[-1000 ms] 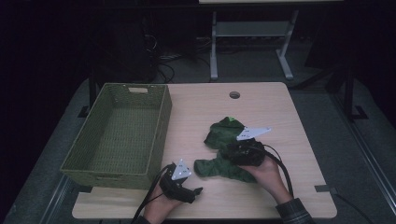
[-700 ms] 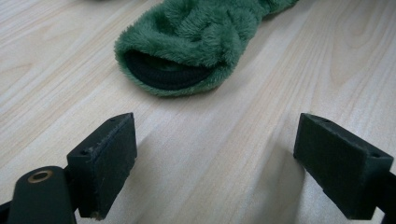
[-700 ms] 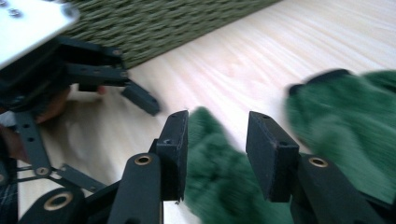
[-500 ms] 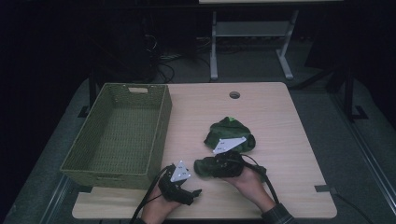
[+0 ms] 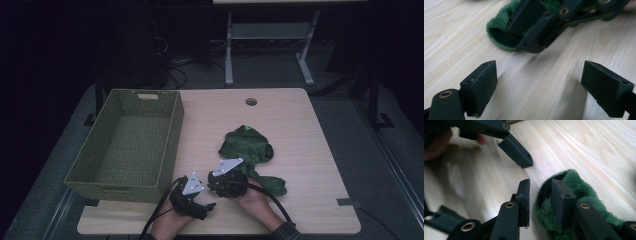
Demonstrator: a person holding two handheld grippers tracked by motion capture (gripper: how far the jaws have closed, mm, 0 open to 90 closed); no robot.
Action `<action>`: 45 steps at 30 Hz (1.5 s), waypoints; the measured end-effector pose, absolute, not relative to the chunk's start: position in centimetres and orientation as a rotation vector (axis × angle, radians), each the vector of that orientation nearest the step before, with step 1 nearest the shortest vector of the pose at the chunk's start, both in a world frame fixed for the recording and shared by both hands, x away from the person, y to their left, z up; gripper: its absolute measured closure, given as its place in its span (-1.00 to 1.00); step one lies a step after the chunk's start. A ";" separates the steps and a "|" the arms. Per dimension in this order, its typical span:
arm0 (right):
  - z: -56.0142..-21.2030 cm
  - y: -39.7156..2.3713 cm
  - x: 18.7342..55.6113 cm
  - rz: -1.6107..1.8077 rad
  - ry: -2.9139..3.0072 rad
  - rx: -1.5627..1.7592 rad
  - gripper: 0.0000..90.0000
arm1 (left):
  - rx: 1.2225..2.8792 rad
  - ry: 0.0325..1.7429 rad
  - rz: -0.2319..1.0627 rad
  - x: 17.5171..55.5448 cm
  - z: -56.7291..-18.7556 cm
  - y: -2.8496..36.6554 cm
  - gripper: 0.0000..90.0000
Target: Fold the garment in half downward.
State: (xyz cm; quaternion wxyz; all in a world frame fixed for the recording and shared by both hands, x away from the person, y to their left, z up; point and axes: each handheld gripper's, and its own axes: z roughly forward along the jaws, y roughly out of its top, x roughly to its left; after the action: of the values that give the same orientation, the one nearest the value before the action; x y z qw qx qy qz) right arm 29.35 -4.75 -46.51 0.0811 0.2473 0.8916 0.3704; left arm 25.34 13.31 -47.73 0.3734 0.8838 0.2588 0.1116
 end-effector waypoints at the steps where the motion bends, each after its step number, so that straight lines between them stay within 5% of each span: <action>1: -46.5 -4.7 29.3 1.107 2.665 0.739 0.58 | 2.264 0.662 0.286 25.3 -47.7 13.3 -0.71; 7: -46.9 -4.1 28.4 1.085 2.613 0.759 0.91 | 2.271 0.653 0.292 25.4 -47.7 13.4 -0.71; 26: -43.4 -8.9 27.5 1.495 2.625 0.796 0.93 | 2.258 0.668 0.279 25.3 -47.7 13.3 -0.71; 45: -41.5 -14.1 28.0 1.531 2.474 0.880 0.90 | 2.258 0.668 0.279 25.3 -47.7 13.3 -0.71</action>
State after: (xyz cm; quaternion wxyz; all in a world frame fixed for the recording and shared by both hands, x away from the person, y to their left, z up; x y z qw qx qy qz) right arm 27.96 -14.09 -41.52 0.0510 0.2891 0.8128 0.5031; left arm 25.32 13.30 -47.75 0.3757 0.8825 0.2611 0.1090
